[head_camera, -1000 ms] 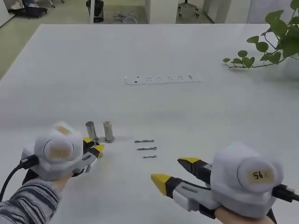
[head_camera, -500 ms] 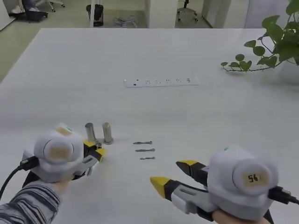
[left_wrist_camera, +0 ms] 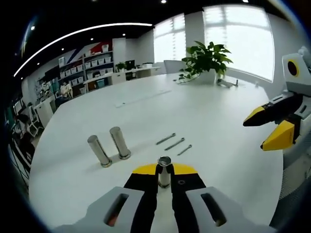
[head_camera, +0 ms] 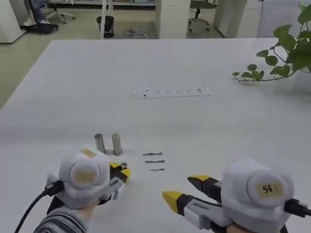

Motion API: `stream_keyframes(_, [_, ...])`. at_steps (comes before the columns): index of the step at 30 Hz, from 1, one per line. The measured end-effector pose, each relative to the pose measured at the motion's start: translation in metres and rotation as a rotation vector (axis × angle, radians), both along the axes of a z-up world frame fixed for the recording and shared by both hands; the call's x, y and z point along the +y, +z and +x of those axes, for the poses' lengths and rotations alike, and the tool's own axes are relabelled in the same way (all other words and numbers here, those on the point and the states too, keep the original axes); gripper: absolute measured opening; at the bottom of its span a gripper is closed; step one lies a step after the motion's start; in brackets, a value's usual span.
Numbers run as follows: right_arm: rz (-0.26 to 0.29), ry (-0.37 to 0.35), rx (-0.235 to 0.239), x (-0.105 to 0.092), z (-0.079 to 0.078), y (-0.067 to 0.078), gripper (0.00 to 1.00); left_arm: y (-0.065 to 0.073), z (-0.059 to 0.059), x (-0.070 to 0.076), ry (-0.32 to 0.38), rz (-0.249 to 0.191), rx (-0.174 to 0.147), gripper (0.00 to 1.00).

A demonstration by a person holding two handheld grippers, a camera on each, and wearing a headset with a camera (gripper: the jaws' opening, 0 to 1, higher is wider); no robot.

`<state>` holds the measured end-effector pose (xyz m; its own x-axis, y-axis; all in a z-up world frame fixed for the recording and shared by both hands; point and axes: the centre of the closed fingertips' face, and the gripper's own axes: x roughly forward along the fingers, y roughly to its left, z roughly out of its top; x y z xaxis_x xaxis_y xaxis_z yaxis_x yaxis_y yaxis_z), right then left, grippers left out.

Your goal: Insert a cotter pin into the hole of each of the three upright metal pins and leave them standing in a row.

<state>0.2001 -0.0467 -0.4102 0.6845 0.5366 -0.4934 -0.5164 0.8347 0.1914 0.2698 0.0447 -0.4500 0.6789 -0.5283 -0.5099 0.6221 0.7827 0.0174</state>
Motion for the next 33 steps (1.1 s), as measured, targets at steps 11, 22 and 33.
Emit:
stream_keyframes(11, [-0.001, 0.010, 0.012, -0.002, -0.006, -0.002, 0.36, -0.005, -0.010, -0.007, -0.004, 0.014, 0.006, 0.05])
stream_keyframes(22, [-0.061, 0.092, 0.027, -0.001, -0.008, -0.009, 0.34, -0.005, -0.011, -0.006, -0.006, 0.015, 0.004, 0.06])
stream_keyframes(33, [-0.161, 0.248, 0.034, -0.002, 0.007, -0.012, 0.31, -0.007, -0.017, -0.001, -0.015, 0.017, 0.018, 0.20])
